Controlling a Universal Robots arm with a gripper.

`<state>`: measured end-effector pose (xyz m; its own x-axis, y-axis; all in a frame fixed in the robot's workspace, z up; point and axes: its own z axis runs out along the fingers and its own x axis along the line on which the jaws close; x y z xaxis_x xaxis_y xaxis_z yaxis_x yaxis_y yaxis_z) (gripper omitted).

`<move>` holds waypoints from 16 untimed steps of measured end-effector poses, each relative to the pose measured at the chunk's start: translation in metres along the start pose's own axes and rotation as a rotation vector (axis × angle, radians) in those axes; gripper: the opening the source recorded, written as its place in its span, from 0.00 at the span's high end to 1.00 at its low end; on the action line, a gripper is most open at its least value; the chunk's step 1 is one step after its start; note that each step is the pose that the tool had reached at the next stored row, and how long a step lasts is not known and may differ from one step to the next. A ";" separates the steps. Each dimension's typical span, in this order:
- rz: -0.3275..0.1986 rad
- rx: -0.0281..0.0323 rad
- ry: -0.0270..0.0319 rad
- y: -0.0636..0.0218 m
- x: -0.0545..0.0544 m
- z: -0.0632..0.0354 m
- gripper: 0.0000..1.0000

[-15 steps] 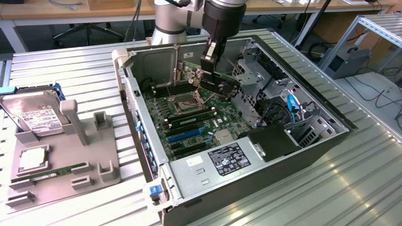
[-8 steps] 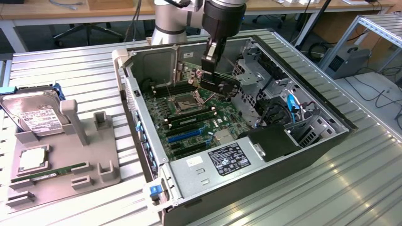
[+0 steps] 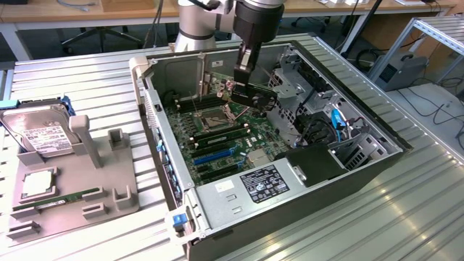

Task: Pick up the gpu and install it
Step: 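Insert the gpu into the slot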

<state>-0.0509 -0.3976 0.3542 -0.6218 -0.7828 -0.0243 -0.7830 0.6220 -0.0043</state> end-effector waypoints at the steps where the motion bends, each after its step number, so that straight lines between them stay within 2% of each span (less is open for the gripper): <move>1: -0.007 -0.0002 0.0001 0.0000 0.000 0.0000 0.73; 16: -0.086 -0.0021 -0.0004 0.0000 0.000 0.0001 0.73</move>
<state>-0.0509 -0.3976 0.3541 -0.5519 -0.8336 -0.0243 -0.8337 0.5521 -0.0043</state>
